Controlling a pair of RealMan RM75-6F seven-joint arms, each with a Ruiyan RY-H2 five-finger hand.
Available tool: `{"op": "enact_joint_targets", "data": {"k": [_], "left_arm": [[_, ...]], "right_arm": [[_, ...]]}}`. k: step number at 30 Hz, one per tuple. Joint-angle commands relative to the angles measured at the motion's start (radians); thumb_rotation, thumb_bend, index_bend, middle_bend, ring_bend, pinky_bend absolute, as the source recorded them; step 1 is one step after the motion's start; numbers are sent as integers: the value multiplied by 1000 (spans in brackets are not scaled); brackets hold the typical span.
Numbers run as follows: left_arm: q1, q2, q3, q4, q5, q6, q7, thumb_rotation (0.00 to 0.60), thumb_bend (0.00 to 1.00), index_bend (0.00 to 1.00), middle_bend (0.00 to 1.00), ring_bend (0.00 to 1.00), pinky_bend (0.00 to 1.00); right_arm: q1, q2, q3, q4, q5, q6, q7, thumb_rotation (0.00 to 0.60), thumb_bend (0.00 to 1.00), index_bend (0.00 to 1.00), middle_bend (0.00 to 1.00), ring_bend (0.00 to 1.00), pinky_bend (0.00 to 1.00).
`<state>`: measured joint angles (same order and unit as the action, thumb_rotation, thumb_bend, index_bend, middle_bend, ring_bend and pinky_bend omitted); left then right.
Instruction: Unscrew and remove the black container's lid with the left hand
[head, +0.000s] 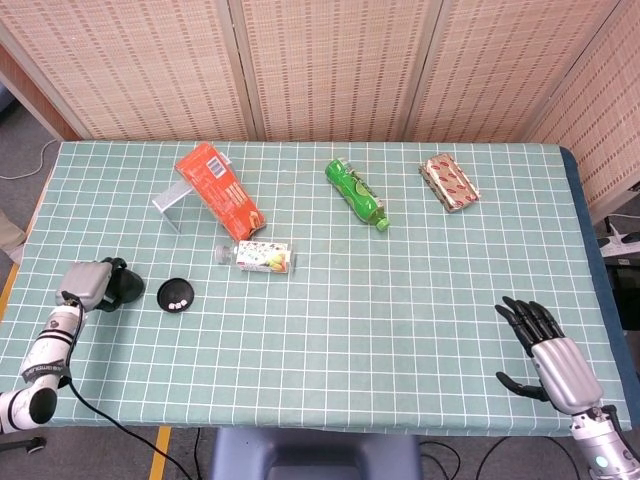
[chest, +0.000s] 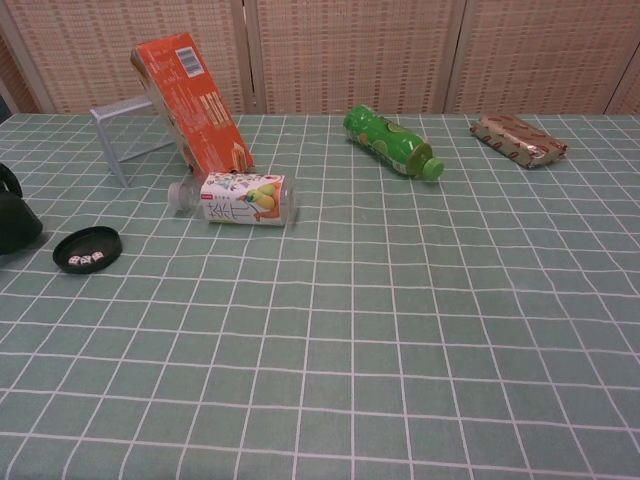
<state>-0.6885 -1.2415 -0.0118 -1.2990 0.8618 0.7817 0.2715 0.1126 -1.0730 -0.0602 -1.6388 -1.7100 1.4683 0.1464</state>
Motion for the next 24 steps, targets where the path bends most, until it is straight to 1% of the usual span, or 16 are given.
{"op": "enact_joint_targets", "data": {"k": [1,2,3,6,9,12,13,15,16,17,18,19,20,21,22,24], "left_arm": [[17,-2,1,5,24,-40,-38,600,357,2,56,147,306],[20,-3,0,6,31,-38,-43,600,356,0,20,116,303],[23,-4,-1,6,38,-36,-48,600,355,0,4,93,301],[24,-5,0,10,44,-52,-51,600,355,0,0,11,301],[22,-3,-3,8,41,-53,-42,600,354,0,0,0,294],[40,16,-23,-29,67,-2,-70,600,353,0,0,0,265],[53,28,-31,-51,92,35,-87,600,352,0,0,0,235],[114,69,-59,-132,194,180,-188,600,354,0,0,0,186],[152,83,-73,-171,256,269,-260,600,356,0,0,0,166],[207,96,-76,-209,354,391,-362,600,358,0,0,0,157],[247,101,-66,-225,425,475,-423,600,363,0,0,0,151],[293,109,-49,-242,511,577,-478,600,369,0,0,0,148],[327,111,-25,-250,562,633,-500,600,374,0,0,0,144],[359,112,4,-258,602,673,-505,600,375,0,0,0,138],[396,115,48,-269,647,705,-487,600,374,0,0,0,125],[450,116,108,-277,685,733,-435,600,375,0,0,0,91]], "right_arm": [[1,1,-2,-2,-1,-3,-1,600,144,0,0,0,0],[1,2,-2,-2,-1,-4,-3,600,144,0,0,0,0],[1,3,-3,-4,-2,-5,-4,600,145,0,0,0,0],[1,6,-3,-6,-1,-4,-5,600,146,0,0,0,0],[0,7,-4,-7,-2,-2,-1,600,147,0,0,0,0],[-1,9,-4,-8,-4,2,2,600,147,0,0,0,0],[-2,10,-4,-8,-4,4,2,600,147,0,0,0,0],[-3,13,-3,-10,2,3,2,600,147,0,0,0,0],[-4,15,-2,-13,8,1,2,600,147,0,0,0,0],[-4,17,-2,-18,13,-2,1,600,147,0,0,0,0],[-3,17,-1,-20,15,-5,-2,600,147,0,0,0,0],[-2,15,-1,-21,16,-10,-5,600,147,0,0,0,0],[-1,13,-3,-22,17,-15,-9,600,147,0,0,0,0],[0,11,-5,-23,15,-20,-17,600,146,0,0,0,0],[1,7,-8,-23,10,-25,-32,600,146,0,0,0,0],[1,1,-9,-22,7,-26,-56,600,147,0,0,0,0]]}}
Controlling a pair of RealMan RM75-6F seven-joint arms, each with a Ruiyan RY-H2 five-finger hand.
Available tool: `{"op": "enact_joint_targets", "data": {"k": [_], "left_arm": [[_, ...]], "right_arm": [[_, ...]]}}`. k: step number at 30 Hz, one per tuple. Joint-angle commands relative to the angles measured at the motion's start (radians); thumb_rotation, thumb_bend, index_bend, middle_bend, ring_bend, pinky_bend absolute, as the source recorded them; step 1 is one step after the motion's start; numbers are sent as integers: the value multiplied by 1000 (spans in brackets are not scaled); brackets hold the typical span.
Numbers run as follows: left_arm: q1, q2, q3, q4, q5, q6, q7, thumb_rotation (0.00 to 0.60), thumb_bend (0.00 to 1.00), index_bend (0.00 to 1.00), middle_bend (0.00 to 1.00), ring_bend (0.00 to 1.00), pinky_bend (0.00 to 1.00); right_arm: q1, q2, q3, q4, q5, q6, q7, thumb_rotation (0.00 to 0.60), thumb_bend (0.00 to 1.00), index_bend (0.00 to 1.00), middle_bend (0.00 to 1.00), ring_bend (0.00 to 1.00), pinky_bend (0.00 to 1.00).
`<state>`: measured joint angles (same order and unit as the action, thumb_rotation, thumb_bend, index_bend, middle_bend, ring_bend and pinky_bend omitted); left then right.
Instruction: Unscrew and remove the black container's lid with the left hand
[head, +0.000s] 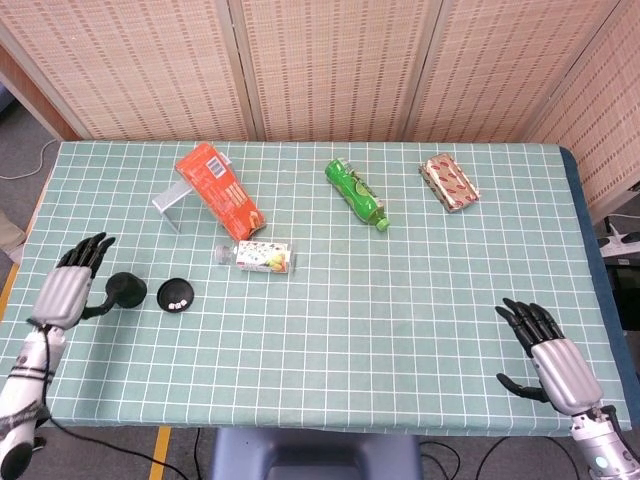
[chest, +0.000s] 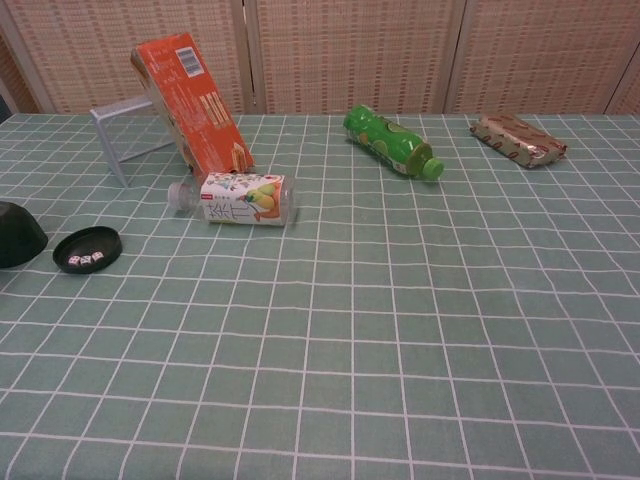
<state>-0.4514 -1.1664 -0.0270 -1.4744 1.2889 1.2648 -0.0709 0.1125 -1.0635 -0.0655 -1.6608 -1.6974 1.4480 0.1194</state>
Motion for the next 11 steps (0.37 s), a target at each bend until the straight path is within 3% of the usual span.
{"op": "enact_joint_targets", "data": {"k": [1,4,11], "left_arm": [[235,29,139,-97,279,273,-87,600,375,0,0,0,77],[253,23,166,-81,326,276,-64,600,390,0,0,0,58],[278,1,134,-47,297,273,-14,600,397,0,0,0,54]], "right_arm": [[0,-12,-3,-1,-4,-7,-37,600,147,0,0,0,0],[-1,-21,3,-4,10,-10,-47,600,147,0,0,0,0],[-5,-18,4,-13,29,-18,-75,600,147,0,0,0,0]]}}
